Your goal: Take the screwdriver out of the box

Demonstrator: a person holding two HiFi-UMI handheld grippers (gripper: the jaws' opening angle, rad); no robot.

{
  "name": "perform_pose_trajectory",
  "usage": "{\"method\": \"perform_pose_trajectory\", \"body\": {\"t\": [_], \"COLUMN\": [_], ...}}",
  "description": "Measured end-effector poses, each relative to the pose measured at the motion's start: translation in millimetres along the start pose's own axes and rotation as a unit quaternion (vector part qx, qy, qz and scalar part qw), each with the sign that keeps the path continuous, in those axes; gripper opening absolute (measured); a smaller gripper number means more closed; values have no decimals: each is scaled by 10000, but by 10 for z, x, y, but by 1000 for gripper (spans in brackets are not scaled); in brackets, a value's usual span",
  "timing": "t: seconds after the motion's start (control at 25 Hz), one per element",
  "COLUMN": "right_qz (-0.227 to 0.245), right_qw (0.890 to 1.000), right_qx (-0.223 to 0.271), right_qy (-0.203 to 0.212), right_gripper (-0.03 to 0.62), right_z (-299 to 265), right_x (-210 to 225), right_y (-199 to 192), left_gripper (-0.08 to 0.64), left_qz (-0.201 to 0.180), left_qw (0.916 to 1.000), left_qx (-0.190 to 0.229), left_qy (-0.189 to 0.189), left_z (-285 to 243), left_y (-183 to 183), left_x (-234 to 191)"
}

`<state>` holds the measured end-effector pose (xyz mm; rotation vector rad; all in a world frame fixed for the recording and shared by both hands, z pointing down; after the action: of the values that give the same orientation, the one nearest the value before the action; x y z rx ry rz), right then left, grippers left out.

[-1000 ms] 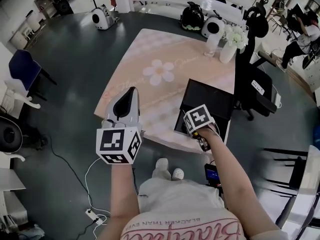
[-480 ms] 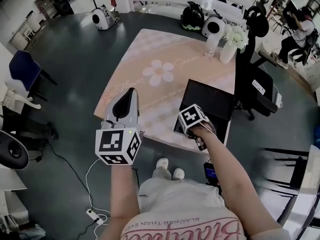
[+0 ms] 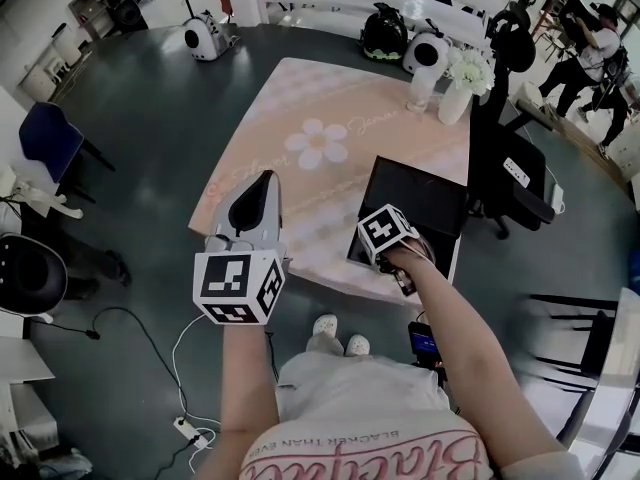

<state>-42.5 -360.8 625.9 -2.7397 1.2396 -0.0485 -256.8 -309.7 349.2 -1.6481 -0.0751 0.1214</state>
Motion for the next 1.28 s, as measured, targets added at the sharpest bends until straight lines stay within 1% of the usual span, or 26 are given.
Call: {"method": "perform_pose_trajectory", "body": {"t": [0.08,0.24,0.52,0.72,1.0,1.28], "right_qz": [40,137,351,477,418,236], "right_qw": [10000,9984,9961,9926,9854,9732], "right_qx": [50,453,690,1008,1600,2278], "right_qy": [26,325,416,481,399,206], "right_gripper": [80,80,80,80,80,80], "right_z": [23,155,404,615,987,1462], "right_x": [12,-5,7,-38,-12,65], "right_y": [-5,43,-13,0,93,161], "left_gripper": [9,9,9,9,9,9], "left_qz": [9,69,36,0,-103,-227], "left_qw": [10000,9999,9997,9993,9982,9965], "left_qx": [29,101,235,341,436,577], "left_qy": [28,61,-88,-172,-391,-562], "left_z": [12,46,69,90,50,-5], "left_y": [28,68,178,268,344,494], "left_x": [-24,-48,82,167,369,515]}}
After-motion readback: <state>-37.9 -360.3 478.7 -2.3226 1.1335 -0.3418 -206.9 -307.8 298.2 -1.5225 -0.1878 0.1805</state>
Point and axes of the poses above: the fingertips, and each gripper's own axes: z backward along the fingers, x to its right, y out of its top, the point moved 3 cm from there along z, backward along the fingers, and after that the axes turned 1 degree about -y, right-handed, at the moved point
